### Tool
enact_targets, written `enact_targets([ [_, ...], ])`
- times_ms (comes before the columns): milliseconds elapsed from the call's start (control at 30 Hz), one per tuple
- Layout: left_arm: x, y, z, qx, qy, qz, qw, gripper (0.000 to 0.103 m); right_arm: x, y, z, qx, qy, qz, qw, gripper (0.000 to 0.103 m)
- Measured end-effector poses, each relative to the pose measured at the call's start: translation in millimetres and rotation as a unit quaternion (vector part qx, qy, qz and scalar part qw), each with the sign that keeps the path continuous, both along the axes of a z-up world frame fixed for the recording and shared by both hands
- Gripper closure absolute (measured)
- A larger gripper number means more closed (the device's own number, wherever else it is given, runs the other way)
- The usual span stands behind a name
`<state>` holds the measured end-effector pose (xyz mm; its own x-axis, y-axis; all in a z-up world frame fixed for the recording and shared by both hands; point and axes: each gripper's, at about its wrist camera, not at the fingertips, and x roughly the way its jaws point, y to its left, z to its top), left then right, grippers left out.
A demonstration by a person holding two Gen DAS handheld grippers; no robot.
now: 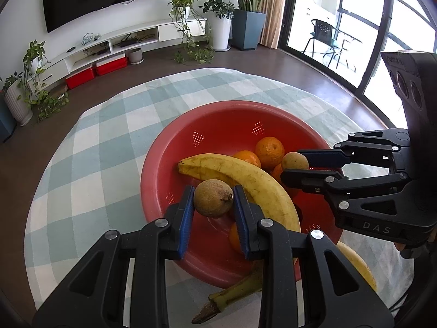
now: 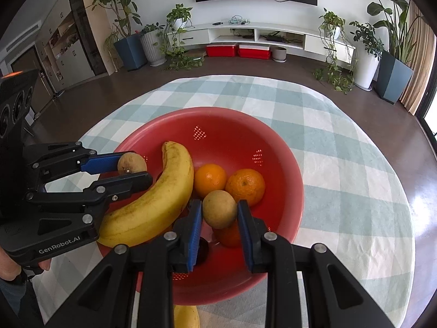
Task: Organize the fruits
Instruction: 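Open both tools to drop the kiwis into the red bowl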
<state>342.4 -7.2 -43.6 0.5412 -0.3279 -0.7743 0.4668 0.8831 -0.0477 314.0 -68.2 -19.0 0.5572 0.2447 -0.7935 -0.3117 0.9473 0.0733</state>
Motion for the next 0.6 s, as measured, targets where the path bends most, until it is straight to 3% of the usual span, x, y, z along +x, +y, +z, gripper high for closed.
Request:
enact_targets([
  [300, 0.9, -0.4, -4.2, 0.001, 0.002, 0.001, 1.0, 0.076, -1.7, 2.8, -2.5, -0.015, -0.002, 0.002, 1.0, 0.074],
  [433, -0.7, 1.1, -4.0, 0.007, -0.004, 0.012, 0.9999, 0.059, -4.7, 4.3, -2.8, -0.017, -0.001, 0.001, 1.0, 0.07],
  [600, -6.6, 7.5, 4.8, -0.002, -0.016, 0.016, 0.9997, 0.045, -12.1, 4.5, 1.3, -0.019, -0.009, -0.001, 1.0, 0.069],
])
